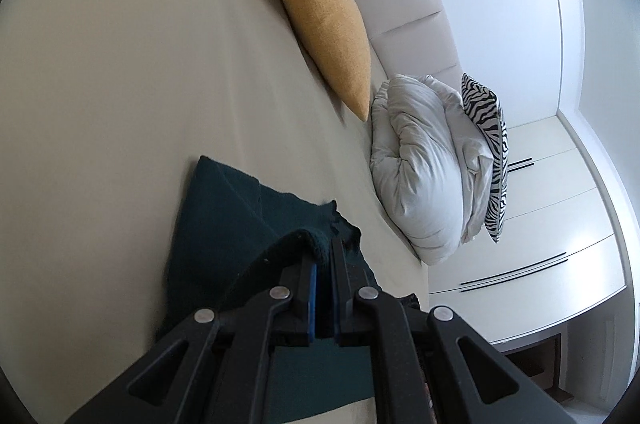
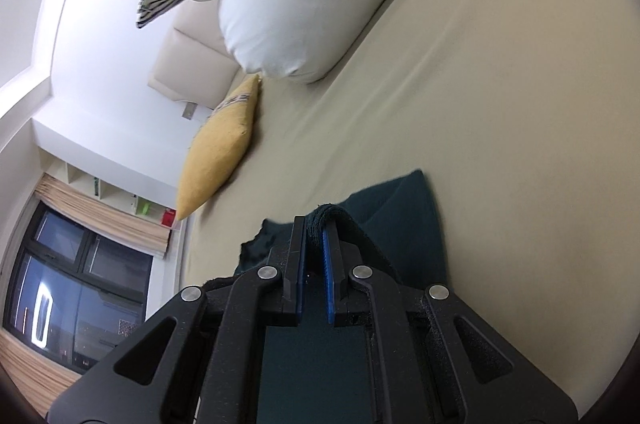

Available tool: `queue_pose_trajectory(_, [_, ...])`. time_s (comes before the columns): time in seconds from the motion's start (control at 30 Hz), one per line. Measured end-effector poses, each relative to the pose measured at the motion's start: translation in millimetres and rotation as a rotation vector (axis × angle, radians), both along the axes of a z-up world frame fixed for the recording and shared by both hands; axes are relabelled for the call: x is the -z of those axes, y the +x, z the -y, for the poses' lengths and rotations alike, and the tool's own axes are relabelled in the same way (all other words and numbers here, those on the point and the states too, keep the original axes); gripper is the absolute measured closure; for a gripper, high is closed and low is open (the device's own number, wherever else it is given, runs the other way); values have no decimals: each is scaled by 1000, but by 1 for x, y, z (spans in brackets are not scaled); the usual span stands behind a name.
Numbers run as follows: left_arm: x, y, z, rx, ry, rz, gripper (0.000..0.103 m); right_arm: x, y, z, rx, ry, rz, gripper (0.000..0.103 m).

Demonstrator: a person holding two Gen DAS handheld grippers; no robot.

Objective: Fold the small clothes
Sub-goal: 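Lift the hem with both tools and fold it toward the collar, then open both tools and release the folded hem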

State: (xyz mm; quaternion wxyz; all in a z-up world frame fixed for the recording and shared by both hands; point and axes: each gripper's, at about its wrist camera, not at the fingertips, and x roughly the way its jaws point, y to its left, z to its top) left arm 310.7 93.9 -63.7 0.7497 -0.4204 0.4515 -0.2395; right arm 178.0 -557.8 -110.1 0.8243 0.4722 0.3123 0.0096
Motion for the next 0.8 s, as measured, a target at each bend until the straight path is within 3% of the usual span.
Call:
queue_pose_trajectory(0.2, [39,42,14,-13,104,-62,93,40,67,13,14,-11,-92,93])
queue_pose_trajectory(0.27, [54,52,12,-27,119,-102,70,55,82,18,44,-27,-143,81])
queue_pose_trajectory(0.3, [56,52,10,-29,109,-103,68,61,86,21,62,-21,-158,63])
queue_pose_trajectory(0.43, [39,35,0,-41,155,-46,47,61,84,23,80,-46,-116,56])
queue_pose_trajectory(0.5, [27,22,-3,-41,164,-11,45,53,78,18,79,-112,-124,54])
queue_pose_trajectory(0.63, [13,-13,2,-3,283,48,45,34,55,-1,48,-202,-126,54])
queue_pose_trajectory(0.8, [23,-56,14,52,381,70,45,26,29,-36,-29,-379,-162,54])
